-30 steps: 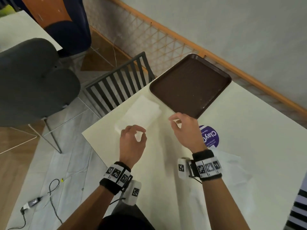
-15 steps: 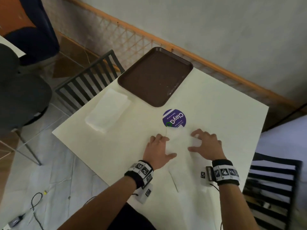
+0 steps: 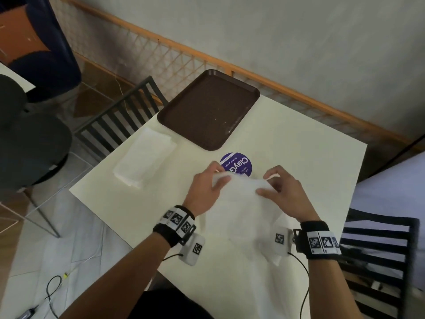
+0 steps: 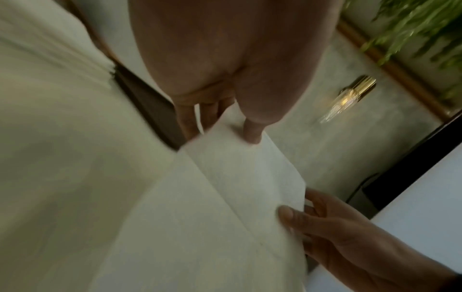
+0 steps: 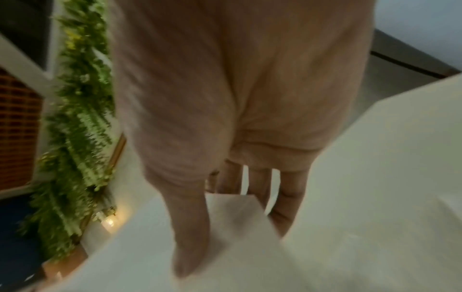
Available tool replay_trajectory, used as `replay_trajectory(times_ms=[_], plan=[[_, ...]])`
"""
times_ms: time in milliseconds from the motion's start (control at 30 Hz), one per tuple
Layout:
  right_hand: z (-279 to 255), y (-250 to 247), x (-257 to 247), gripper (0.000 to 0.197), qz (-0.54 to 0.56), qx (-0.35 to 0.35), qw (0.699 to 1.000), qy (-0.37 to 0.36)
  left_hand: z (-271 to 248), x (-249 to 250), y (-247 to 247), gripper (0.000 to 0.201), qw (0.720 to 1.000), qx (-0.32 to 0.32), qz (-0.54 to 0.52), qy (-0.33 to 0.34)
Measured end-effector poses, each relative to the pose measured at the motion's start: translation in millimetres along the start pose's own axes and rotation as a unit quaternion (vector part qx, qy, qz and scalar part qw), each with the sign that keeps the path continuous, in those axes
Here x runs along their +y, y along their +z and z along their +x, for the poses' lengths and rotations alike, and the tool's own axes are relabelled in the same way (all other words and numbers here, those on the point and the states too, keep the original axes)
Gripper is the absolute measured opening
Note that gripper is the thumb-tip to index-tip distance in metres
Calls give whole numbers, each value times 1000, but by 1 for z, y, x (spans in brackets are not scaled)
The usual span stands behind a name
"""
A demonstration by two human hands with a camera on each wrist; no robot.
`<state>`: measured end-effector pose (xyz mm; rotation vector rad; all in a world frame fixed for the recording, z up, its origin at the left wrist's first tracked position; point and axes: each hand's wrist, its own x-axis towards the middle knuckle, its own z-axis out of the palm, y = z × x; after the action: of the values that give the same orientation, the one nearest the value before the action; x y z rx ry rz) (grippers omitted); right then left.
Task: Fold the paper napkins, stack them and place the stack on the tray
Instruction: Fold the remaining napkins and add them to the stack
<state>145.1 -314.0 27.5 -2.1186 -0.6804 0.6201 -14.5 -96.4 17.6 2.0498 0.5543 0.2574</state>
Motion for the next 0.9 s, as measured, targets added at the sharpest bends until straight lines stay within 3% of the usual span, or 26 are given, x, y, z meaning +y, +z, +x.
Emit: replay_trajectory(times_ms=[100, 167, 267, 400, 567, 733, 900], plan=[[3, -8, -28, 20, 1, 85, 995, -62, 9, 26, -30, 21, 998, 54, -21, 22], [-6, -13, -46, 13, 36, 124, 984, -121, 5, 42, -47, 25, 991, 64, -111, 39], [-32, -15, -58, 16, 99, 74, 980, -159, -14, 42, -65, 27, 987, 31, -138, 81], [-49, 1, -29, 23, 32, -17, 990, -134, -41, 2, -61, 9, 992, -43, -89, 81], [-46, 41, 27, 25, -27, -34, 996, -74, -58, -55, -34, 7, 996, -81, -26, 15], [-34, 67, 50, 22, -50, 34, 997, 40, -49, -82, -15, 11, 998, -26, 50, -34], [-22, 75, 50, 25, -58, 102, 990, 80, -20, -78, -6, 23, 994, 5, 86, -64]])
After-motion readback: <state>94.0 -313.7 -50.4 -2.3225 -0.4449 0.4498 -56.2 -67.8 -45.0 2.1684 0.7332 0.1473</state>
